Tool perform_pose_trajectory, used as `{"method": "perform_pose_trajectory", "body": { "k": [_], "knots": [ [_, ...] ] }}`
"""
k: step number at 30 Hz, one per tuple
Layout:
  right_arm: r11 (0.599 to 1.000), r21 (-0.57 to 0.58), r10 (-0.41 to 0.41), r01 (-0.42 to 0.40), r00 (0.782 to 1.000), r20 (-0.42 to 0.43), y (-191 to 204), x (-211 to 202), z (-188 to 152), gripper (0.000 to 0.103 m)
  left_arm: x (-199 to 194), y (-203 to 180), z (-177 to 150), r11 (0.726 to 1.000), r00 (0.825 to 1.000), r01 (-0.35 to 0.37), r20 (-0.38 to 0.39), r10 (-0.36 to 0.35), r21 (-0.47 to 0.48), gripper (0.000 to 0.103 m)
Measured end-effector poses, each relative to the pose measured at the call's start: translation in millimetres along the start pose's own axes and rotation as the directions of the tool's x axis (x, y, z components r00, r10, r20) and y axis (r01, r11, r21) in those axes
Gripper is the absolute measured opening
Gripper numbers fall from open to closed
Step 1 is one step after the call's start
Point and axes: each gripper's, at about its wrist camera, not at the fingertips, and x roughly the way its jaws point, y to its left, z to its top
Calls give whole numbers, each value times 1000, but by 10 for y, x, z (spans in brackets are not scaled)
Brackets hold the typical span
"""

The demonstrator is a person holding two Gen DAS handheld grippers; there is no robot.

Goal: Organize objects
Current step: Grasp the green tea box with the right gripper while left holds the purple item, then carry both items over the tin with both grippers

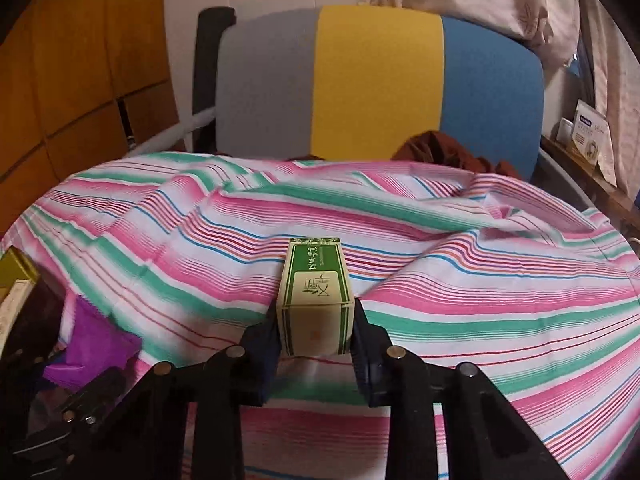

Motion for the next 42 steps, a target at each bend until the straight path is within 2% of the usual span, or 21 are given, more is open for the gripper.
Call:
{"method": "perform_pose_trajectory", "body": {
  "k": [3, 9, 15, 20, 27, 31, 38, 42],
  "knots": [
    [1000, 12, 8, -8, 1000, -3, 44, -75, -90, 30, -7, 11, -2, 1000, 1000, -3, 1, 3, -6, 35],
    [998, 64, 14, -17, 999, 48, 112, -405, -302, 30, -61, 60, -13, 999, 1000, -10, 16, 11, -31, 34],
    [993, 122, -20, 8, 995, 97, 188, -766, -556, 31, -221, 66, -72, 999, 999, -9, 53, 11, -36, 33],
    [984, 172, -66, 40, 987, 144, 291, -1065, -758, 31, -392, 71, -134, 999, 995, 18, 97, -16, -27, 33],
    [989, 130, -100, 72, 970, 221, 575, -1346, -964, 31, -624, 222, -209, 984, 985, 154, 96, -146, -89, 32],
    [991, 101, -111, 89, 963, 245, 655, -1368, -991, 31, -830, 260, -297, 977, 978, 193, 102, -183, -96, 32],
    [993, 79, -106, 89, 966, 237, 670, -1319, -1015, 30, -1233, 392, -428, 959, 963, 257, 120, -243, -123, 32],
    [993, 79, -103, 86, 966, 239, 670, -1322, -1035, 30, -1429, 521, -478, 954, 960, 264, 129, -247, -139, 32]
  ]
}}
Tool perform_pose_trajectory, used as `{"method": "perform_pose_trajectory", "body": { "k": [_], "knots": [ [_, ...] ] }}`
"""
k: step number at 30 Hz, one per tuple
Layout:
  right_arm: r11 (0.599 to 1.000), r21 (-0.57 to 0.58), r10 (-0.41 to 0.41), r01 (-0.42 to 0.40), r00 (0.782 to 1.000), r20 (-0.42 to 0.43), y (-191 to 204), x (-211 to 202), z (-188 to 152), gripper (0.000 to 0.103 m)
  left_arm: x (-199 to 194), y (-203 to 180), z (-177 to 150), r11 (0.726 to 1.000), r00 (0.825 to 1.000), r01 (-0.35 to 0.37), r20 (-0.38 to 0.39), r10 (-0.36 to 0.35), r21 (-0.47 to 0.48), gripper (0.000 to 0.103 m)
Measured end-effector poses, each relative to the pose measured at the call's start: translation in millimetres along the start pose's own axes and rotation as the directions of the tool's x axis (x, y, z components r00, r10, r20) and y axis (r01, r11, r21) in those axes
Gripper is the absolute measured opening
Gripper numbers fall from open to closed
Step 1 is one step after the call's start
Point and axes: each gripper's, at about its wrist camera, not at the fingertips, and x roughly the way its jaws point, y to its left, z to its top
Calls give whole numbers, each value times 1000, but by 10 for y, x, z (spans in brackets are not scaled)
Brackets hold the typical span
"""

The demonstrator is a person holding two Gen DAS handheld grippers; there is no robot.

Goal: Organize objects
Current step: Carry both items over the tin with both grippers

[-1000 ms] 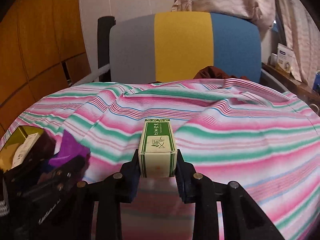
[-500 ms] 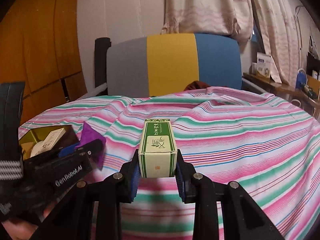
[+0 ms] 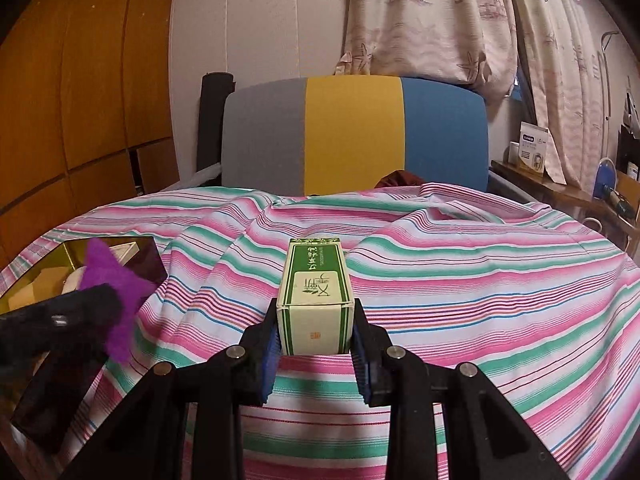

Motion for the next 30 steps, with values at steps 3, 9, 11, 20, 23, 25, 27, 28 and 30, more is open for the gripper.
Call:
{"method": "perform_pose_trajectory", "body": {
  "k": [3, 9, 11, 20, 23, 25, 27, 28, 30],
  "knots": [
    [1000, -7, -2, 2, 1000, 5, 28, -32, -16, 30, -180, 75, 15, 1000, 1000, -6, 21, 6, -3, 32],
    [1000, -26, 13, -13, 1000, -2, 84, -79, -24, 30, -481, 385, 120, 998, 997, -41, 57, 44, -47, 32],
    [999, -20, 27, -27, 1000, -5, 71, -98, -25, 30, -586, 575, 141, 995, 995, -70, 67, 75, -78, 32],
    [999, -17, 49, -49, 999, -7, 209, -187, 13, 30, -856, 1456, 167, 949, 973, -192, 77, 217, -251, 32],
    [996, -18, 88, -88, 996, 3, 342, -246, 48, 30, -828, 1695, 139, 928, 965, -237, 39, 258, -287, 32],
    [993, -21, 118, -118, 993, 10, 448, -290, 81, 30, -775, 1820, 119, 917, 960, -268, 1, 281, -296, 32],
    [988, -33, 152, -151, 988, 24, 578, -350, 128, 30, -696, 1912, 105, 914, 960, -275, -40, 276, -299, 32],
    [986, -39, 165, -164, 986, 29, 630, -375, 151, 30, -677, 1950, 98, 910, 958, -284, -48, 283, -303, 32],
    [979, -56, 197, -195, 979, 41, 751, -434, 201, 30, -648, 1983, 85, 910, 960, -280, -63, 274, -305, 34]
  ]
}}
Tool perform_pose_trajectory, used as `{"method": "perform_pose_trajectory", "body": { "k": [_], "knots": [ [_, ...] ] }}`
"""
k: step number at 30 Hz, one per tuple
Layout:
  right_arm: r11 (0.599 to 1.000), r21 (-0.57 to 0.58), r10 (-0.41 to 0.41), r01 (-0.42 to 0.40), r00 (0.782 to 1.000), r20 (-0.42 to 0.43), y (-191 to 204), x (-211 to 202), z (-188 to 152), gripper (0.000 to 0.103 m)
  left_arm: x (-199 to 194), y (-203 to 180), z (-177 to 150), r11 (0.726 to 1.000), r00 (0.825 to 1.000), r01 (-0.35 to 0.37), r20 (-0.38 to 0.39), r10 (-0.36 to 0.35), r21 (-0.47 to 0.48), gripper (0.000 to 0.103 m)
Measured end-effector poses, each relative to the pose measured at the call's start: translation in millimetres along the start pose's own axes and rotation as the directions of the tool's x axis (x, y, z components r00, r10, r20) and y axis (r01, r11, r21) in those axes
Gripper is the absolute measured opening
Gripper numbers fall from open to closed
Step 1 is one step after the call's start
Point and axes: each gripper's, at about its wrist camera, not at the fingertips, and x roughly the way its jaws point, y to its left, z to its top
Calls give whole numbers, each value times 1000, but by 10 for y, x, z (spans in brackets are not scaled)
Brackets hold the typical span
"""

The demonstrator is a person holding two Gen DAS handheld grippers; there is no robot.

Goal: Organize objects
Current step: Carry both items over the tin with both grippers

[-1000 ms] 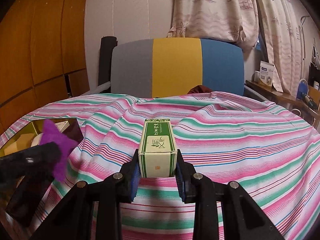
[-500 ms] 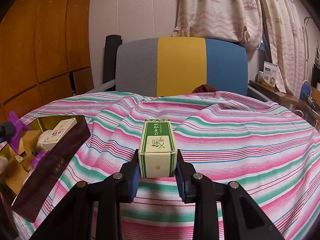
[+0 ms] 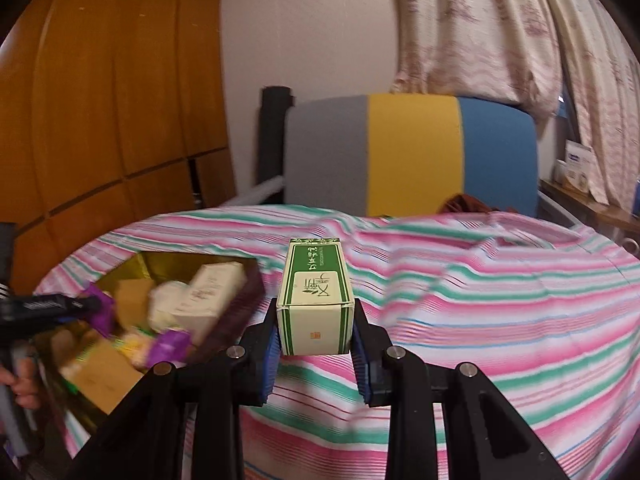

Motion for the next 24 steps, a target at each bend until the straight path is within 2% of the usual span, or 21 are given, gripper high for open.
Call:
{"method": "perform_pose_trajectory", "body": {
  "k": [3, 5, 9, 15, 24],
  "knots": [
    [999, -27, 47, -47, 999, 14, 185, -36, 83, 30, -2, 90, -10, 1000, 1000, -11, 3, 12, -21, 51],
    [996, -38, 77, -76, 997, 15, 302, -37, 121, 30, -41, 119, -28, 1000, 1000, -11, 13, 11, -24, 58],
    [989, -55, 138, -138, 990, -9, 491, 36, 174, 30, -172, 99, -102, 999, 998, -38, 51, 37, 12, 80],
    [969, -81, 227, -235, 969, -100, 769, 290, 245, 30, -361, 87, -193, 994, 993, -80, 92, 73, 71, 100],
    [914, -186, 309, -360, 917, -252, 1272, 836, 436, 30, -537, 53, -219, 986, 988, -110, 118, 95, 127, 103]
  ]
}}
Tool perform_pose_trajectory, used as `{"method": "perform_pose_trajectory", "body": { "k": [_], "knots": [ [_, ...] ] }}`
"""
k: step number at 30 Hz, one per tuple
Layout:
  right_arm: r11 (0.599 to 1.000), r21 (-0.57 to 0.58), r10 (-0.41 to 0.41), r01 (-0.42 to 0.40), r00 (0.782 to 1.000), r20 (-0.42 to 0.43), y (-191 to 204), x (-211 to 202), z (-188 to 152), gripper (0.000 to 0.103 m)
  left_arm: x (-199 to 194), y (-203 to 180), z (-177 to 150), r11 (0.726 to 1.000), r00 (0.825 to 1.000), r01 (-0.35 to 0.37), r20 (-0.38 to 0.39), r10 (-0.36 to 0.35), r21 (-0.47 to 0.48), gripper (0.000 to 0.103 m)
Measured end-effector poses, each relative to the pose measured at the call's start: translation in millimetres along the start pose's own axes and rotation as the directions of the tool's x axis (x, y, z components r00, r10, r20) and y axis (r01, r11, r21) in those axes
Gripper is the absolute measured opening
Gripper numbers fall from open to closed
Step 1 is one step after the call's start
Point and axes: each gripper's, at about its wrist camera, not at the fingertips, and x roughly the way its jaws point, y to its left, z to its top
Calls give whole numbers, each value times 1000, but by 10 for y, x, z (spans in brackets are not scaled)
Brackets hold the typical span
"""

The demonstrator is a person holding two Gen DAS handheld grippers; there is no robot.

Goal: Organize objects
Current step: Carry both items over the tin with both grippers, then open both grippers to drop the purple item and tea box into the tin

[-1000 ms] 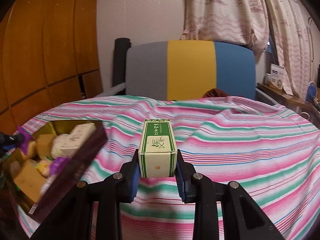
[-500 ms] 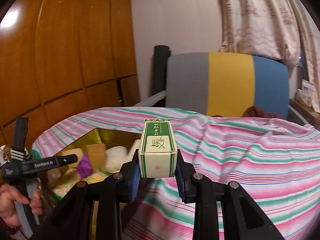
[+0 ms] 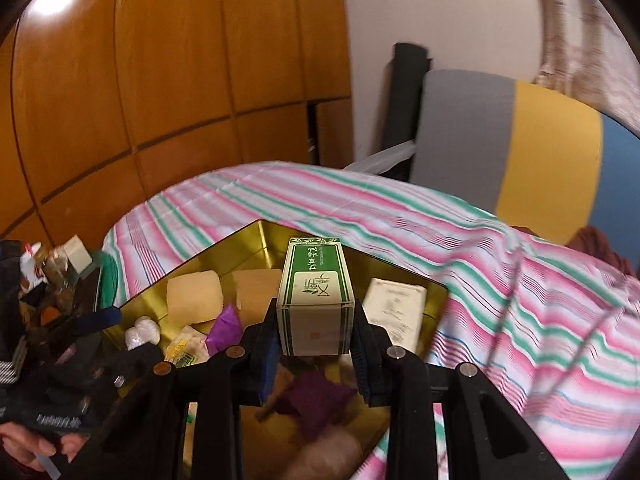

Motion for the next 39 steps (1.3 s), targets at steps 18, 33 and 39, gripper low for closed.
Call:
{"method": "perform_pose_trajectory", "body": {
  "k": [18, 33, 39],
  "knots": [
    [999, -46, -2, -11, 960, -282, 102, 1339, 506, 38, 21, 279, -37, 995, 994, -45, -99, 35, -92, 103],
    [992, 75, -89, 103, 982, -166, -39, 462, 202, 43, -10, 161, -34, 992, 989, -65, -136, 50, -109, 103],
    [985, 116, -107, 126, 982, -157, 43, 220, 62, 44, -106, 117, -56, 990, 987, -114, -124, 103, -83, 103]
  ]
}}
